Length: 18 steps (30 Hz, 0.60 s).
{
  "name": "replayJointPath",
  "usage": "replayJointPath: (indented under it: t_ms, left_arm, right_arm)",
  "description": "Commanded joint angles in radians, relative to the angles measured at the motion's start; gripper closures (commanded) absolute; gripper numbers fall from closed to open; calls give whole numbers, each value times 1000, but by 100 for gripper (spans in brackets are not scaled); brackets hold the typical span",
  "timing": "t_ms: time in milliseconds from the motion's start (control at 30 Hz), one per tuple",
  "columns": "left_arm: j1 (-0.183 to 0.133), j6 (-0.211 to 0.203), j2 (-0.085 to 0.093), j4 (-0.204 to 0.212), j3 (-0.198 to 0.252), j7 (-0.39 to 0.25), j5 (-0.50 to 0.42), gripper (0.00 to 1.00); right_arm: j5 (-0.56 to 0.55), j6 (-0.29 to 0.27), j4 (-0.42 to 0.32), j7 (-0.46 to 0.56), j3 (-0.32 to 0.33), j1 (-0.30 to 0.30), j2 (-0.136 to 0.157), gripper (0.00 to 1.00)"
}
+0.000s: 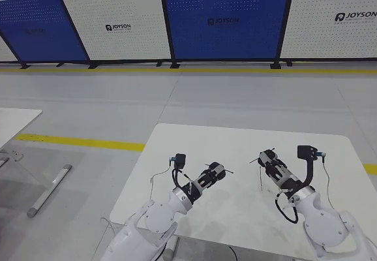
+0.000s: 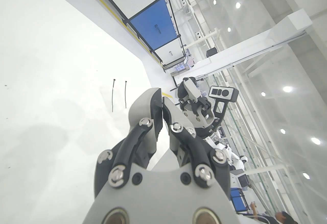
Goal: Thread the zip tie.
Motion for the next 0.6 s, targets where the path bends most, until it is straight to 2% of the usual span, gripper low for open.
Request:
replayJointPath:
  t_ms: [0,133,200,567]
  left_arm:
    - [-6,5,-1,-2,2,34,31,100]
    - [-22,3,-6,14,19,78,71,100]
    - [-31,4,-7,27,37,60,89,100]
    - [-32,4,-7,28,38,55,85,100]
  right_arm:
    - [0,0,0,0,0,0,0,100]
    - [0,0,0,0,0,0,0,100]
    - [0,0,0,0,0,0,0,100]
    - [3,-11,-1,-4,-9,-9,-1,100]
